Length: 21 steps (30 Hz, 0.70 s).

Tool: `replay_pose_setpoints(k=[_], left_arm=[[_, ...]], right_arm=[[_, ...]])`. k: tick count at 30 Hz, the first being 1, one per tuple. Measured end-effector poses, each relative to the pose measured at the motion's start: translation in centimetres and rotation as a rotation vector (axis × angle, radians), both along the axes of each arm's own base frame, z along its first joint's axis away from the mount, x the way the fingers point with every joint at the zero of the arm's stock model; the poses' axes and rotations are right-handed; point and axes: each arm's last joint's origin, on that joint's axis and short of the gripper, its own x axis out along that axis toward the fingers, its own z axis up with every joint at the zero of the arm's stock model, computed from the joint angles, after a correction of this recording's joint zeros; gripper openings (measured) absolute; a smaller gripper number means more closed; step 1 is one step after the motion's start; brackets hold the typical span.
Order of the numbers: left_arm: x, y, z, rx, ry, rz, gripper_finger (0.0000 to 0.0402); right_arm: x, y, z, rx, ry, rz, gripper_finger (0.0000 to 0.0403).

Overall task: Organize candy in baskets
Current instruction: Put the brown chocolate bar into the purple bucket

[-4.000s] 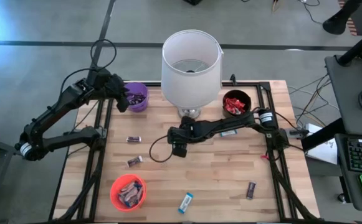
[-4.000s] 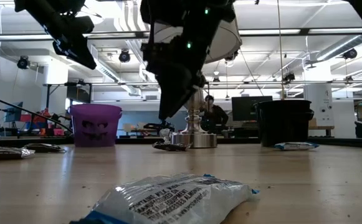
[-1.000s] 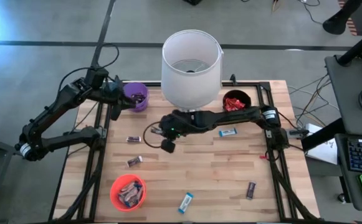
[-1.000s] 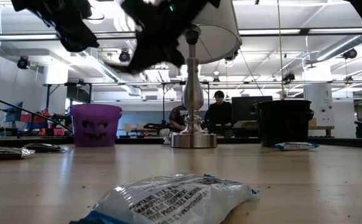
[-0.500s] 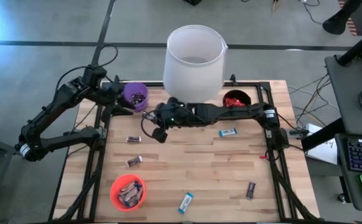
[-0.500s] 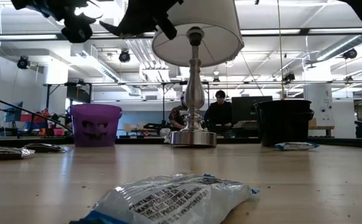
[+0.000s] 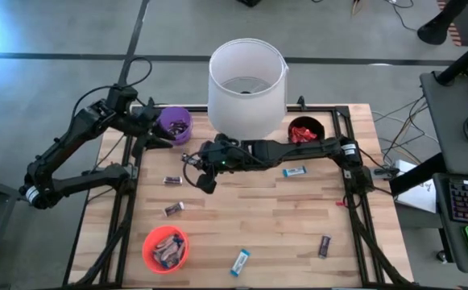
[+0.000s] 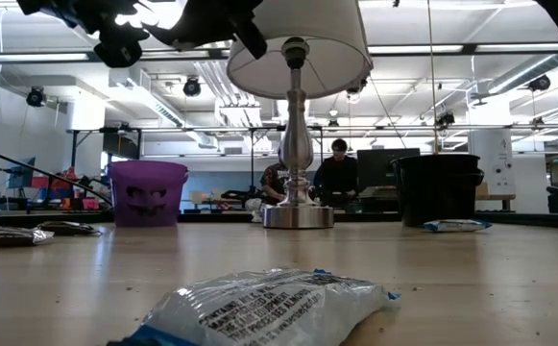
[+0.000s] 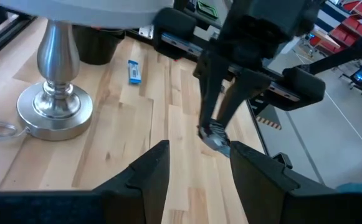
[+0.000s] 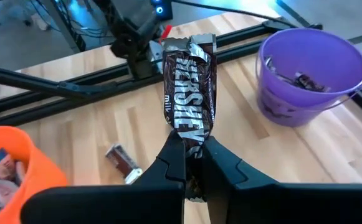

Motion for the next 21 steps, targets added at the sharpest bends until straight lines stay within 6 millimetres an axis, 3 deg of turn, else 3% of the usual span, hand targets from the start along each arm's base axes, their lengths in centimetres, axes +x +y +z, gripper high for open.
replay_pose_setpoints(k=[7, 13, 21], left_arm=[[0.0, 0.0, 0.0, 0.013, -0.004, -0.004, 0.0150], [0.0, 0.0, 0.0, 0.013, -0.003, -0.005, 0.0150], [-0.5, -1.0, -0.1, -0.110, -0.060, -0.147, 0.0150]], right_arm=[[-0.1, 1.9, -0.5, 0.021, 0.011, 0.023, 0.0013], [-0.1, 2.4, -0.6, 0.061, 0.000, 0.007, 0.0013], [0.5, 3.0, 0.8, 0.061, -0.155, -0.002, 0.0013]])
